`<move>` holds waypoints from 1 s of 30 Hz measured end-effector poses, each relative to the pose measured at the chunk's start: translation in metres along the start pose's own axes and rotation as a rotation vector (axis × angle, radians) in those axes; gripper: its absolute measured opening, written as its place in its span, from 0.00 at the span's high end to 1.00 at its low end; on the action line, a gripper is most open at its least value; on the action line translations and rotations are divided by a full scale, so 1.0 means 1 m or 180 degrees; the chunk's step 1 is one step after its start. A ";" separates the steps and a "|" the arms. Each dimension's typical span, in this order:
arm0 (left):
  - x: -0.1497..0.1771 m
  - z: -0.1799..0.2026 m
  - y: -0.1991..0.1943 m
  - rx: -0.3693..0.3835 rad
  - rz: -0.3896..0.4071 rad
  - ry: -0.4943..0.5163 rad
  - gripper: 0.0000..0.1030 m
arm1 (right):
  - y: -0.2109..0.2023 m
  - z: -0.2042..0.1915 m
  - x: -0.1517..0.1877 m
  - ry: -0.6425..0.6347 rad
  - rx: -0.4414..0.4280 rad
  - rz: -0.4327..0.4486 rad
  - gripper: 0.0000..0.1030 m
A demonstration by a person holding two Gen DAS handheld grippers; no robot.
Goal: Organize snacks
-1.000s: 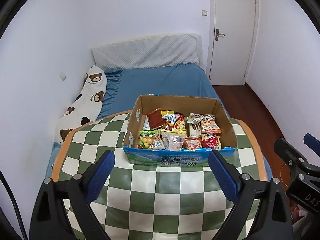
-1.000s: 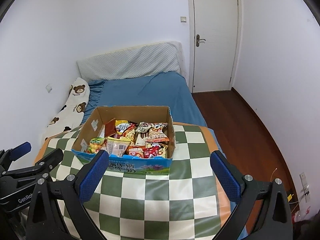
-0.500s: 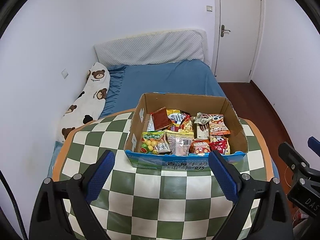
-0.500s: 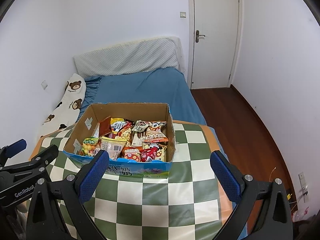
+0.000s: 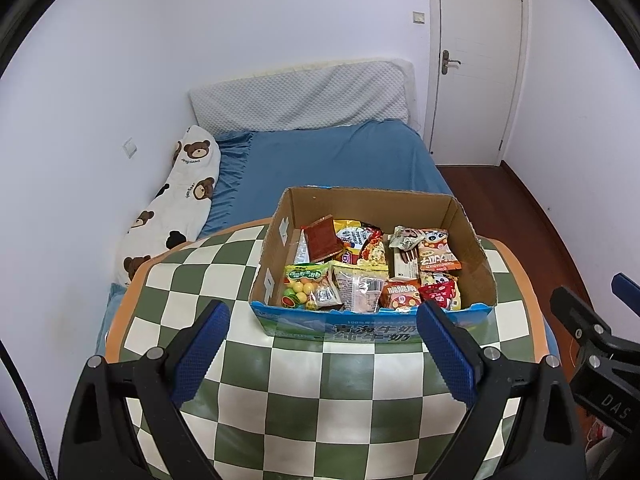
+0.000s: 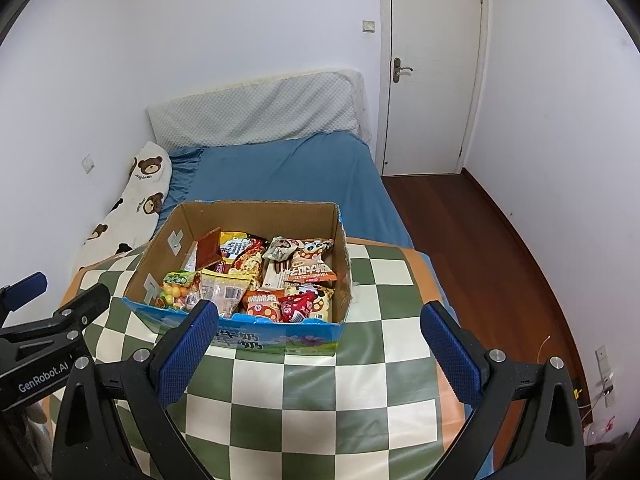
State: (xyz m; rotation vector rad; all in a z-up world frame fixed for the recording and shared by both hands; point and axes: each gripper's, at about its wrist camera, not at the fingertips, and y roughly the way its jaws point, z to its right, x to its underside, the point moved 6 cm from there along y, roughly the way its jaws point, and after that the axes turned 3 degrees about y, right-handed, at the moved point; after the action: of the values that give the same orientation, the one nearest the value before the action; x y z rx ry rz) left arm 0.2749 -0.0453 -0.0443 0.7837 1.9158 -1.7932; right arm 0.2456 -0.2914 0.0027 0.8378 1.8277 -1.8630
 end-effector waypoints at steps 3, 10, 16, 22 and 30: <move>0.001 0.000 0.001 0.0005 -0.0003 0.0000 0.07 | 0.000 0.000 -0.002 -0.0005 0.0009 0.0010 0.00; 0.005 0.003 0.004 0.0017 -0.0029 0.0024 0.07 | 0.000 0.000 -0.004 -0.0004 0.0020 0.0014 0.00; 0.005 0.004 0.004 0.0015 -0.0023 0.0026 0.07 | 0.001 -0.001 -0.005 0.0010 0.0009 0.0009 0.00; 0.002 0.002 0.000 0.0022 -0.0002 0.0008 0.07 | 0.000 -0.001 -0.005 0.0017 0.0019 0.0023 0.00; -0.001 0.000 -0.002 0.0016 0.0002 0.0000 0.07 | 0.002 -0.001 -0.006 0.0031 0.0003 0.0020 0.00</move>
State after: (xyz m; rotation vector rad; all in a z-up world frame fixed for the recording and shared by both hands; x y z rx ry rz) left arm 0.2745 -0.0454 -0.0423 0.7859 1.9115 -1.7983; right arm 0.2515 -0.2916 0.0054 0.8533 1.8282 -1.8592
